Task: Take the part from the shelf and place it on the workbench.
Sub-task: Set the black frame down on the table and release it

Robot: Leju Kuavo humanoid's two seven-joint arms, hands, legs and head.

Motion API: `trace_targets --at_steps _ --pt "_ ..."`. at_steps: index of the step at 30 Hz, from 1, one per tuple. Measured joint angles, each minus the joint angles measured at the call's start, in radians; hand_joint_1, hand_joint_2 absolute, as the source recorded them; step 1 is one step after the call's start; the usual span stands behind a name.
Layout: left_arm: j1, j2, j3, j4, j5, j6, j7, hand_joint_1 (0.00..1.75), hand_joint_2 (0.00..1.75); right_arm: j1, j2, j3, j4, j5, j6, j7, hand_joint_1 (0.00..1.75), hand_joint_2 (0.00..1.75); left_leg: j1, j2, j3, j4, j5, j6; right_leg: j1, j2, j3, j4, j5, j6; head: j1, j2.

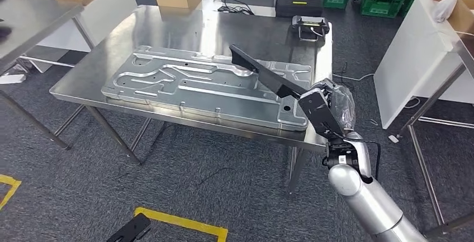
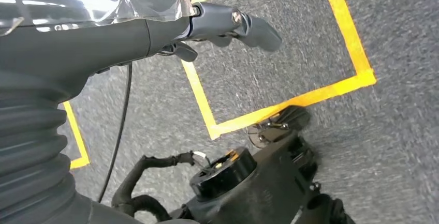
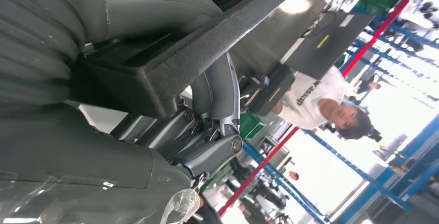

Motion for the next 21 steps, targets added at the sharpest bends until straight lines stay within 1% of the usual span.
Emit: trace_targets --at_steps 1,2,4,5,6,7,8,9,10,11,12,13,14,15,16,17,18,19,20,21 --pt "0.0 0.0 0.001 0.001 0.002 0.001 0.0 0.0 1.75 -0.001 0.002 0.0 0.0 0.0 0.0 -0.001 1.75 1.75 0.002 0.009 -0.012 0.035 -0.018 -0.001 -0.003 -0.016 0.003 -0.002 0.005 -0.005 -0.001 0.0" --pt "0.0 0.0 0.002 0.003 0.003 0.001 0.0 0.0 1.75 -0.005 0.003 0.0 -0.002 0.0 0.0 -0.001 1.75 1.75 0.003 0.021 -0.038 0.093 -0.048 -0.002 -0.004 -0.032 0.003 -0.003 0.011 -0.009 -0.002 0.0" --pt "0.0 0.0 0.003 0.006 0.005 0.004 0.0 0.0 1.75 -0.014 0.007 -0.001 -0.007 0.0 -0.001 -0.003 1.75 1.75 0.005 0.035 -0.115 0.24 -0.116 -0.005 -0.003 -0.049 0.0 -0.002 0.012 -0.013 -0.004 0.0" --pt "0.001 0.0 0.004 0.009 0.006 0.005 0.0 0.0 1.75 -0.017 0.008 -0.001 -0.011 0.0 -0.001 -0.004 1.75 1.75 0.005 0.038 -0.144 0.293 -0.134 -0.005 -0.001 -0.057 -0.002 -0.002 0.011 -0.013 -0.004 0.0" --pt "0.002 0.0 0.005 0.013 0.008 0.007 0.0 0.0 1.75 -0.019 0.01 -0.002 -0.014 0.001 -0.003 -0.005 1.75 1.75 0.005 0.04 -0.151 0.311 -0.134 -0.003 0.001 -0.064 -0.001 -0.002 0.01 -0.013 -0.004 0.0" --pt "0.002 0.0 0.006 0.017 0.011 0.01 0.0 0.0 1.75 -0.021 0.011 -0.003 -0.015 0.001 -0.004 -0.005 1.75 1.75 0.003 0.044 -0.137 0.286 -0.117 0.002 0.003 -0.07 0.002 -0.002 0.009 -0.014 -0.004 0.0" --pt "0.003 0.0 0.007 0.021 0.013 0.013 0.0 0.0 1.75 -0.025 0.011 -0.004 -0.017 0.001 -0.005 -0.005 1.75 1.75 0.0 0.056 -0.104 0.225 -0.09 0.011 0.005 -0.075 0.005 -0.002 0.008 -0.014 -0.004 0.0" --pt "0.003 0.0 0.007 0.023 0.015 0.016 0.0 0.0 1.75 -0.032 0.012 -0.007 -0.019 0.001 -0.006 -0.005 1.75 1.75 -0.007 0.093 -0.061 0.148 -0.066 0.024 0.008 -0.078 0.008 -0.003 0.006 -0.014 -0.004 0.0" --pt "0.001 0.001 0.008 0.023 0.017 0.018 0.0 0.0 1.75 -0.04 0.014 -0.009 -0.021 0.001 -0.007 -0.004 1.75 1.75 -0.013 0.14 -0.026 0.081 -0.049 0.032 0.012 -0.079 0.015 -0.004 0.001 -0.011 -0.004 0.0" --pt "-0.002 0.001 0.006 0.024 0.019 0.019 0.0 0.0 1.75 -0.048 0.014 -0.013 -0.025 0.002 -0.007 -0.004 1.75 1.75 -0.019 0.183 0.001 0.033 -0.043 0.037 0.015 -0.08 0.025 -0.009 -0.005 -0.005 -0.003 0.0" --pt "-0.005 0.001 0.006 0.024 0.021 0.02 -0.001 0.0 1.75 -0.053 0.014 -0.017 -0.027 0.002 -0.008 -0.003 1.75 1.75 -0.02 0.208 0.018 0.005 -0.044 0.04 0.013 -0.085 0.042 -0.014 -0.005 0.003 -0.003 0.0" --pt "-0.007 0.001 0.005 0.025 0.022 0.021 -0.001 0.0 1.75 -0.053 0.013 -0.02 -0.029 0.003 -0.008 -0.002 1.75 1.75 -0.018 0.203 0.03 -0.007 -0.046 0.04 0.011 -0.093 0.056 -0.012 0.004 0.013 -0.003 0.0" --pt "-0.007 0.001 0.006 0.026 0.023 0.021 -0.001 0.0 1.75 -0.053 0.011 -0.023 -0.03 0.003 -0.009 -0.002 1.75 1.75 -0.016 0.179 0.049 -0.017 -0.045 0.042 0.008 -0.102 0.062 -0.005 0.018 0.021 -0.003 0.0" --pt "-0.006 0.001 0.007 0.027 0.024 0.022 -0.001 0.0 1.75 -0.054 0.01 -0.025 -0.03 0.004 -0.009 -0.001 1.75 1.75 -0.012 0.159 0.064 -0.027 -0.044 0.047 0.006 -0.104 0.061 0.009 0.026 0.029 -0.002 0.0" --pt "-0.006 0.001 0.008 0.028 0.027 0.023 0.0 0.0 1.75 -0.056 0.009 -0.027 -0.031 0.004 -0.009 0.002 1.75 1.75 -0.011 0.146 0.075 -0.032 -0.043 0.051 0.007 -0.096 0.047 0.035 0.016 0.036 0.0 0.0" --pt "-0.006 0.0 0.007 0.029 0.032 0.027 0.0 0.0 1.75 -0.06 0.007 -0.028 -0.032 0.003 -0.009 0.004 1.75 1.75 -0.011 0.139 0.082 -0.035 -0.043 0.055 0.008 -0.085 0.023 0.07 -0.015 0.04 0.002 0.0" --pt "-0.006 0.0 0.006 0.031 0.038 0.032 0.0 0.0 1.75 -0.055 0.005 -0.03 -0.032 0.001 -0.01 0.008 1.75 1.75 -0.011 0.136 0.079 -0.036 -0.045 0.058 0.008 -0.073 -0.005 0.118 -0.056 0.042 0.003 0.0" --pt "-0.006 0.0 0.006 0.033 0.043 0.038 0.0 0.0 1.75 -0.044 0.003 -0.031 -0.029 0.0 -0.013 0.013 1.75 1.75 -0.012 0.132 0.076 -0.036 -0.046 0.059 0.008 -0.066 -0.04 0.174 -0.095 0.042 0.004 0.0" --pt "-0.004 0.0 0.005 0.035 0.047 0.044 0.0 0.0 1.75 -0.027 0.001 -0.031 -0.026 -0.001 -0.015 0.017 1.75 1.75 -0.014 0.124 0.071 -0.036 -0.046 0.06 0.008 -0.064 -0.07 0.222 -0.118 0.042 0.005 0.0" --pt "-0.003 0.0 0.005 0.038 0.049 0.049 0.0 0.0 1.75 -0.009 -0.001 -0.03 -0.022 -0.001 -0.018 0.02 1.75 1.75 -0.016 0.112 0.066 -0.035 -0.044 0.061 0.008 -0.063 -0.089 0.242 -0.118 0.043 0.005 0.0"
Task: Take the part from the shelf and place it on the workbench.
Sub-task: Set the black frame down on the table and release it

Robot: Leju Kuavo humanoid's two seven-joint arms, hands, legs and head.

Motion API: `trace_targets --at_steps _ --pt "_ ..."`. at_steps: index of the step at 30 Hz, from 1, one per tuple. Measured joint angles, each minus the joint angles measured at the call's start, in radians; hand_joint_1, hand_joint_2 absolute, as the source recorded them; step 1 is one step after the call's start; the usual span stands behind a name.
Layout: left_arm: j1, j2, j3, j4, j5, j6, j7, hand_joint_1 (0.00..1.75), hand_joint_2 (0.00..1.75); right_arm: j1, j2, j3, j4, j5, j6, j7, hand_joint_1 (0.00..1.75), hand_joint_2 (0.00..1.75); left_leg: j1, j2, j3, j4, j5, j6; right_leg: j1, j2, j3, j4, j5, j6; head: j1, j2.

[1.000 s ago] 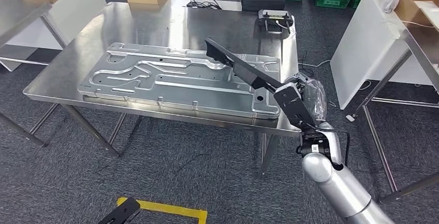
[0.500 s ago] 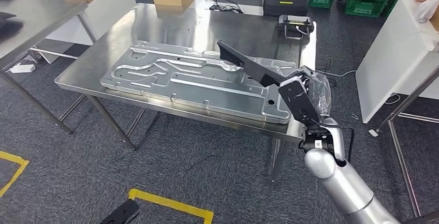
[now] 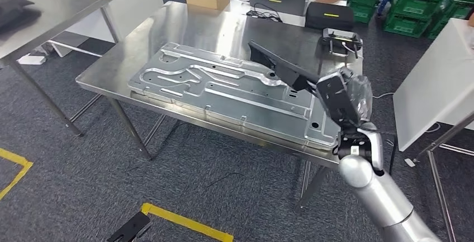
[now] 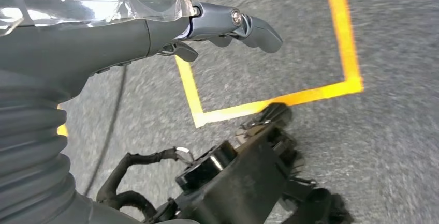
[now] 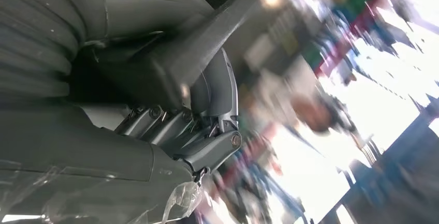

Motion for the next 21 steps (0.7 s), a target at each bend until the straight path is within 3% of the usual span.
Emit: trace_targets --at_steps 1,2,4,6,8,10,12,14,16,17,18,19,21 --pt "0.0 0.0 0.0 0.004 0.002 0.004 0.0 0.0 1.75 0.014 -0.001 0.001 0.002 0.001 -0.002 0.002 1.75 1.75 -0.003 -0.014 -0.005 0.001 0.004 0.001 0.0 0.001 -0.004 -0.014 0.023 -0.001 0.001 0.0" --pt "0.0 -0.001 0.0 0.007 0.003 0.008 0.0 0.0 1.75 0.023 -0.002 0.002 0.003 0.003 -0.003 0.002 1.75 1.75 -0.007 -0.03 -0.009 0.003 0.009 0.001 0.001 0.003 0.006 -0.06 0.065 -0.005 0.001 0.0" --pt "-0.001 -0.001 0.0 0.016 0.005 0.012 0.0 0.0 1.75 0.029 -0.004 0.001 0.005 0.007 -0.006 0.002 1.75 1.75 -0.012 -0.058 -0.015 0.004 0.017 -0.001 0.006 0.02 0.042 -0.188 0.151 -0.026 0.0 0.0" --pt "-0.004 -0.001 0.001 0.027 0.009 0.016 0.0 0.0 1.75 0.033 -0.008 0.001 0.011 0.01 -0.009 0.002 1.75 1.75 -0.008 -0.08 -0.025 0.007 0.022 -0.009 0.015 0.032 0.06 -0.263 0.178 -0.048 0.0 0.0" --pt "-0.008 0.0 0.001 0.04 0.013 0.023 0.0 0.0 1.75 0.037 -0.009 0.003 0.017 0.01 -0.01 0.002 1.75 1.75 -0.004 -0.093 -0.034 0.025 0.026 -0.018 0.016 0.023 0.067 -0.283 0.172 -0.058 0.001 0.0" --pt "-0.014 0.002 0.002 0.053 0.013 0.029 0.0 0.0 1.75 0.039 -0.009 0.003 0.021 0.01 -0.01 0.001 1.75 1.75 -0.004 -0.09 -0.061 0.072 0.029 -0.029 0.008 0.008 0.088 -0.292 0.164 -0.066 0.001 0.0" --pt "-0.024 0.005 0.002 0.065 0.011 0.033 0.0 0.0 1.75 0.039 -0.008 0.003 0.025 0.01 -0.01 0.0 1.75 1.75 0.003 -0.079 -0.131 0.172 0.023 -0.044 0.003 -0.003 0.112 -0.295 0.15 -0.07 0.0 0.0" --pt "-0.031 0.008 0.003 0.079 0.013 0.034 0.0 0.0 1.75 0.043 -0.008 0.004 0.03 0.01 -0.01 -0.001 1.75 1.75 0.019 -0.07 -0.225 0.283 -0.007 -0.061 0.0 -0.006 0.133 -0.295 0.132 -0.069 -0.001 0.0" --pt "-0.032 0.009 0.003 0.092 0.022 0.035 0.0 0.0 1.75 0.048 -0.008 0.004 0.034 0.01 -0.01 -0.002 1.75 1.75 0.03 -0.065 -0.281 0.302 -0.033 -0.073 -0.007 -0.006 0.159 -0.295 0.111 -0.062 -0.001 0.0" --pt "-0.033 0.009 0.004 0.099 0.029 0.037 0.0 0.0 1.75 0.049 -0.008 0.004 0.035 0.011 -0.01 -0.002 1.75 1.75 0.034 -0.061 -0.284 0.264 -0.024 -0.078 -0.011 -0.006 0.175 -0.295 0.098 -0.058 -0.001 0.0" --pt "-0.033 0.01 0.004 0.105 0.037 0.039 0.0 0.0 1.75 0.049 -0.008 0.004 0.036 0.011 -0.01 -0.002 1.75 1.75 0.036 -0.054 -0.275 0.2 0.014 -0.081 -0.014 -0.006 0.193 -0.295 0.082 -0.053 -0.001 0.0" --pt "-0.033 0.01 0.004 0.112 0.046 0.042 0.0 0.0 1.75 0.05 -0.008 0.004 0.038 0.011 -0.011 -0.002 1.75 1.75 0.036 -0.044 -0.263 0.121 0.084 -0.082 -0.016 -0.006 0.211 -0.294 0.064 -0.045 -0.001 0.0" --pt "-0.033 0.01 0.003 0.127 0.059 0.051 0.0 0.0 1.75 0.05 -0.009 0.004 0.042 0.013 -0.014 0.0 1.75 1.75 0.032 -0.029 -0.244 0.031 0.188 -0.073 -0.013 -0.006 0.234 -0.298 0.034 -0.029 0.0 0.0"
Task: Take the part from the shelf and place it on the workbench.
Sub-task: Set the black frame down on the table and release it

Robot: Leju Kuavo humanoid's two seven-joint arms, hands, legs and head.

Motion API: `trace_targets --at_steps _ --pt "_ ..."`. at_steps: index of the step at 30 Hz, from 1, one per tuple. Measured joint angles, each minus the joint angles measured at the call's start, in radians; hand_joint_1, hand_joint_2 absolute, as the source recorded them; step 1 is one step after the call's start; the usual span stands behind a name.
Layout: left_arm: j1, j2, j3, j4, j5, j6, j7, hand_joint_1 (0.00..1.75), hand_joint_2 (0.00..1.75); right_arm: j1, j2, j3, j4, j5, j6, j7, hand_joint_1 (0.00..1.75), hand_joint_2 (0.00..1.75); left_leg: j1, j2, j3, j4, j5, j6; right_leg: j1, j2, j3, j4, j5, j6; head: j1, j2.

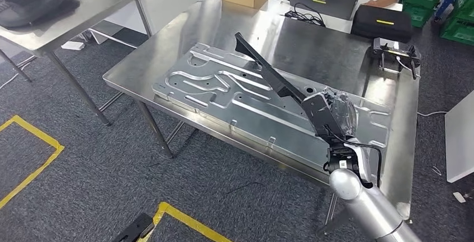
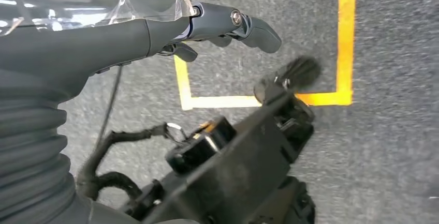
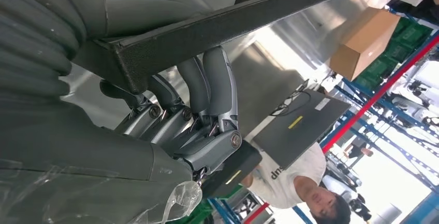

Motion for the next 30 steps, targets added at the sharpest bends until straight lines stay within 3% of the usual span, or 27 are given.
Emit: trace_targets --at_steps 1,3,5,6,8,9,10,11,13,14,15,17,20,21,23,25,26,28,30 --pt "0.0 0.0 -0.001 0.006 0.005 0.006 0.0 0.0 1.75 0.0 0.0 0.0 0.002 0.002 -0.003 0.002 1.75 1.75 -0.004 0.002 0.0 -0.01 0.019 0.007 0.002 -0.001 0.008 -0.007 -0.01 0.009 0.0 0.0" --pt "0.0 0.0 -0.002 0.013 0.012 0.017 0.0 0.0 1.75 -0.001 0.001 -0.002 0.002 0.01 -0.011 0.007 1.75 1.75 -0.007 -0.009 0.003 0.005 -0.004 0.023 -0.001 -0.006 0.033 -0.033 -0.025 0.023 0.0 0.0" --pt "-0.002 -0.001 -0.003 0.017 0.013 0.025 0.0 0.0 1.75 -0.002 0.0 -0.003 0.001 0.018 -0.017 0.01 1.75 1.75 -0.005 -0.019 0.023 0.004 -0.027 0.041 -0.005 0.0 0.03 0.002 -0.051 0.026 0.0 0.0" --pt "-0.002 -0.001 -0.003 0.019 0.013 0.026 0.0 0.0 1.75 0.0 -0.001 -0.004 0.001 0.02 -0.019 0.012 1.75 1.75 -0.004 -0.022 0.035 0.001 -0.038 0.047 -0.005 0.006 -0.004 0.067 -0.073 0.024 0.001 0.0" --pt "-0.005 -0.001 -0.003 0.027 0.012 0.026 0.0 0.0 1.75 0.005 -0.004 -0.004 0.003 0.022 -0.022 0.013 1.75 1.75 -0.008 -0.029 0.052 0.0 -0.057 0.056 0.001 0.015 -0.129 0.241 -0.115 0.019 0.002 0.0" --pt "-0.006 -0.001 -0.003 0.032 0.011 0.026 0.0 0.0 1.75 0.01 -0.005 -0.004 0.005 0.022 -0.023 0.013 1.75 1.75 -0.011 -0.034 0.061 0.0 -0.067 0.057 0.003 0.017 -0.19 0.302 -0.114 0.018 0.002 0.0" --pt "-0.007 -0.001 -0.003 0.036 0.01 0.027 0.0 0.0 1.75 0.015 -0.006 -0.003 0.006 0.023 -0.024 0.013 1.75 1.75 -0.013 -0.039 0.072 0.0 -0.076 0.056 0.004 0.018 -0.234 0.324 -0.09 0.017 0.002 0.0" --pt "-0.008 -0.001 -0.003 0.04 0.01 0.028 0.0 0.0 1.75 0.018 -0.007 -0.004 0.006 0.024 -0.025 0.013 1.75 1.75 -0.015 -0.044 0.085 0.0 -0.085 0.054 0.005 0.02 -0.257 0.303 -0.043 0.014 0.002 0.0" --pt "-0.011 -0.001 -0.003 0.046 0.01 0.038 0.0 0.0 1.75 0.019 -0.009 -0.004 0.007 0.028 -0.028 0.013 1.75 1.75 -0.018 -0.052 0.111 0.0 -0.101 0.048 0.006 0.023 -0.255 0.181 0.077 0.008 0.001 0.0" --pt "-0.014 0.001 -0.003 0.048 0.009 0.054 0.0 0.0 1.75 0.019 -0.011 -0.004 0.007 0.033 -0.03 0.015 1.75 1.75 -0.02 -0.055 0.118 0.002 -0.108 0.043 0.007 0.026 -0.248 0.123 0.121 0.004 0.001 0.0" --pt "-0.019 0.004 -0.007 0.047 0.005 0.084 0.0 0.0 1.75 0.02 -0.012 -0.005 0.008 0.039 -0.033 0.019 1.75 1.75 -0.021 -0.056 0.122 0.003 -0.112 0.038 0.008 0.029 -0.244 0.087 0.146 0.0 0.001 0.0" --pt "-0.053 0.016 -0.025 0.04 -0.035 0.138 -0.001 0.0 1.75 0.023 -0.014 -0.007 0.009 0.046 -0.034 0.021 1.75 1.75 -0.023 -0.059 0.121 0.003 -0.116 0.028 0.013 0.029 -0.244 0.07 0.152 -0.011 0.001 0.0" --pt "-0.202 0.037 0.001 0.065 -0.133 0.052 -0.001 0.0 1.75 0.017 -0.004 -0.01 0.014 0.033 -0.03 -0.021 1.75 1.75 -0.018 -0.054 0.101 0.036 -0.135 0.014 0.013 0.014 -0.24 0.069 0.155 -0.029 0.001 0.0" --pt "-0.252 0.04 0.027 0.081 -0.141 0.019 -0.001 0.0 1.75 0.014 0.003 -0.009 0.017 0.031 -0.03 -0.034 1.75 1.75 -0.016 -0.048 0.08 0.083 -0.159 0.008 0.012 0.011 -0.239 0.068 0.155 -0.034 0.001 0.0" --pt "-0.305 0.041 0.063 0.108 -0.118 0.003 -0.001 0.0 1.75 0.013 0.015 -0.008 0.026 0.032 -0.032 -0.045 1.75 1.75 -0.013 -0.039 0.013 0.226 -0.219 -0.002 0.014 0.011 -0.236 0.068 0.153 -0.041 0.001 0.0" --pt "-0.322 0.041 0.078 0.129 -0.095 0.007 0.0 0.0 1.75 0.013 0.022 -0.007 0.033 0.032 -0.033 -0.048 1.75 1.75 -0.013 -0.038 -0.035 0.313 -0.238 -0.003 0.016 0.014 -0.232 0.069 0.149 -0.043 0.0 0.0" --pt "-0.325 0.041 0.084 0.138 -0.087 0.011 0.0 0.0 1.75 0.013 0.025 -0.006 0.036 0.032 -0.034 -0.049 1.75 1.75 -0.013 -0.037 -0.031 0.296 -0.218 0.001 0.018 0.016 -0.228 0.069 0.145 -0.044 0.0 0.0" --pt "-0.327 0.041 0.092 0.15 -0.051 0.047 0.0 0.0 1.75 0.012 0.028 -0.006 0.039 0.033 -0.035 -0.045 1.75 1.75 -0.02 -0.035 0.028 0.16 -0.146 0.02 0.023 0.018 -0.217 0.068 0.135 -0.043 0.0 0.0" --pt "-0.327 0.04 0.082 0.154 -0.01 0.108 0.0 0.0 1.75 0.012 0.028 -0.006 0.04 0.035 -0.036 -0.036 1.75 1.75 -0.031 -0.029 0.089 0.04 -0.106 0.043 0.026 0.015 -0.211 0.067 0.127 -0.039 0.001 0.0"
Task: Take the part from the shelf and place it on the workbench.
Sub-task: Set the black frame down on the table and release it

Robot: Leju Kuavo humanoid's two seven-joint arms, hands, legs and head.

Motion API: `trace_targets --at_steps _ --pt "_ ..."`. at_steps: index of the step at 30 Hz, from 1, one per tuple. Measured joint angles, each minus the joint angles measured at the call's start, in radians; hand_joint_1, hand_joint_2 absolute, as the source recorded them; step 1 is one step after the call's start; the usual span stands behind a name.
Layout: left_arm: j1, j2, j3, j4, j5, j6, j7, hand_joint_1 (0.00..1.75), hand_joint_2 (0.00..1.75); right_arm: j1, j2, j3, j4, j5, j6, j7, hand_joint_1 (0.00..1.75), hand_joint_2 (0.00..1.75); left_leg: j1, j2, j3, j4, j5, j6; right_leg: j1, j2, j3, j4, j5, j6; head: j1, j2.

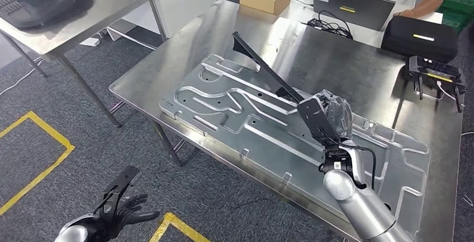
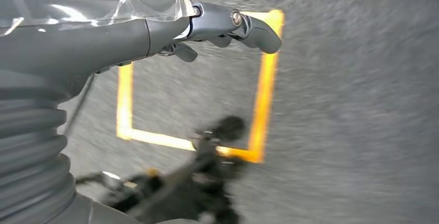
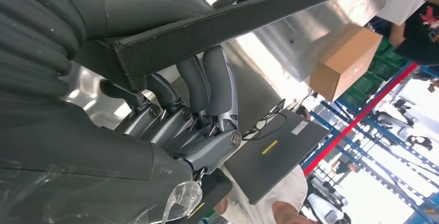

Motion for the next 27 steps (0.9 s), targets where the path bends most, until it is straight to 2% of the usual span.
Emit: trace_targets --at_steps 1,2,7,11,15,18,20,22,24,26,27 --pt "0.0 -0.001 -0.008 0.0 0.01 0.027 0.0 0.0 1.75 0.001 -0.001 0.0 0.0 0.002 -0.001 0.005 1.75 1.75 -0.005 0.002 0.013 -0.025 0.001 0.008 -0.001 -0.002 0.0 -0.001 -0.003 0.004 0.0 0.0" --pt "-0.002 -0.001 -0.016 0.0 0.019 0.052 0.0 0.0 1.75 0.002 -0.002 0.0 0.0 0.006 -0.002 0.01 1.75 1.75 -0.007 0.003 0.018 -0.029 -0.002 0.009 -0.001 -0.004 -0.001 0.0 -0.004 0.007 0.0 0.0" --pt "-0.061 0.014 -0.098 0.012 0.164 0.226 -0.002 0.0 1.75 0.004 -0.006 -0.004 0.0 0.036 -0.008 0.043 1.75 1.75 -0.007 -0.004 0.017 -0.034 -0.003 0.003 -0.001 -0.009 0.004 -0.005 -0.008 0.011 0.0 0.0" --pt "-0.099 0.027 -0.159 0.037 0.241 0.293 -0.003 0.0 1.75 0.005 -0.012 -0.009 0.001 0.088 -0.028 0.095 1.75 1.75 -0.007 -0.004 0.018 -0.035 -0.006 0.001 0.0 -0.008 0.006 -0.011 -0.008 0.013 0.0 0.0" --pt "-0.092 0.043 -0.21 0.063 0.318 0.341 -0.003 0.0 1.75 0.009 -0.026 -0.018 0.004 0.114 -0.047 0.128 0.0 0.0 -0.007 -0.004 0.018 -0.035 -0.005 0.003 -0.001 -0.006 0.006 -0.013 -0.004 0.018 0.0 0.0" --pt "-0.083 0.066 -0.255 0.087 0.376 0.399 -0.003 0.0 1.75 0.014 -0.035 -0.023 0.005 0.117 -0.047 0.132 0.0 0.0 -0.007 -0.004 0.018 -0.035 -0.003 0.005 -0.001 -0.006 0.006 -0.013 -0.002 0.021 0.0 0.0" --pt "-0.08 0.101 -0.3 0.1 0.465 0.48 -0.003 0.0 1.75 0.016 -0.039 -0.024 0.005 0.121 -0.046 0.14 0.0 0.0 -0.007 -0.003 0.018 -0.035 -0.002 0.006 -0.001 -0.006 0.005 -0.013 -0.001 0.021 0.0 0.0" --pt "-0.1 0.177 -0.388 0.097 0.67 0.676 -0.003 0.0 1.75 0.019 -0.044 -0.025 0.005 0.132 -0.046 0.161 0.0 0.0 -0.004 -0.001 0.018 -0.034 0.001 0.005 -0.001 -0.005 0.003 -0.013 0.001 0.02 0.0 0.0" --pt "-0.165 0.288 -0.544 0.058 1.015 1.001 -0.006 0.0 1.75 0.021 -0.048 -0.026 0.005 0.146 -0.045 0.19 0.0 0.0 0.0 -0.001 0.015 -0.034 0.004 0.003 0.001 -0.005 0.001 -0.013 0.004 0.018 0.0 0.0" --pt "-0.241 0.396 -0.728 0.007 1.38 1.287 -0.006 0.0 0.87 0.022 -0.051 -0.027 0.006 0.155 -0.043 0.21 0.0 0.0 0.0 -0.003 0.017 -0.036 0.005 0.002 0.003 -0.007 0.005 -0.013 0.005 0.018 0.0 0.0" --pt "-0.266 0.445 -0.813 -0.013 1.519 1.363 -0.005 0.0 0.44 0.022 -0.053 -0.027 0.007 0.162 -0.043 0.218 0.0 0.0 -0.001 -0.003 0.019 -0.038 0.005 0.001 0.003 -0.007 0.007 -0.013 0.005 0.018 0.0 0.0"
